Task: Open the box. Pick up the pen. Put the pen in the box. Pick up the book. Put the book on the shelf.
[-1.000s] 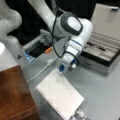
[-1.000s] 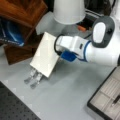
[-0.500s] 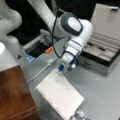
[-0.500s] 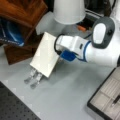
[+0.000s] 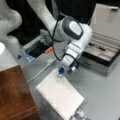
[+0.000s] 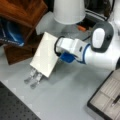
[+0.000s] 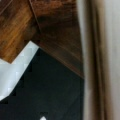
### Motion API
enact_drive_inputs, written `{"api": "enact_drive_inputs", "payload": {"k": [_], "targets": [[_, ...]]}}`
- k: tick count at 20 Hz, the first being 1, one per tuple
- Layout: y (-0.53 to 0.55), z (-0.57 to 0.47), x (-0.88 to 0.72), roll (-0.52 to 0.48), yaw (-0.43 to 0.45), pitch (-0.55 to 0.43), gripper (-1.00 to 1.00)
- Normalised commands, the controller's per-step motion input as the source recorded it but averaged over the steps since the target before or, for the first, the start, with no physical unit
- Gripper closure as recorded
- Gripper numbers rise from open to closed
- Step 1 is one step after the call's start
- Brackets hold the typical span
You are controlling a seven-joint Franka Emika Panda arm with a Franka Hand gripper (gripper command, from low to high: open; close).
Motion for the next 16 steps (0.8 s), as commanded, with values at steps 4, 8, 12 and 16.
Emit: {"api": "enact_drive_inputs", "payload": {"k": [4,8,12,16], "targets": [[0.06,-0.12,0.18,-0.255,-0.018,-0.132,1.00],[0.05,-0.12,0.16,-0.244,-0.004,-0.129,1.00],[0.04,-0.09,0.10,-0.182,0.041,-0.092,1.00],[0.00,0.00,0.00,-0.161,0.105,0.023,1.00]]}}
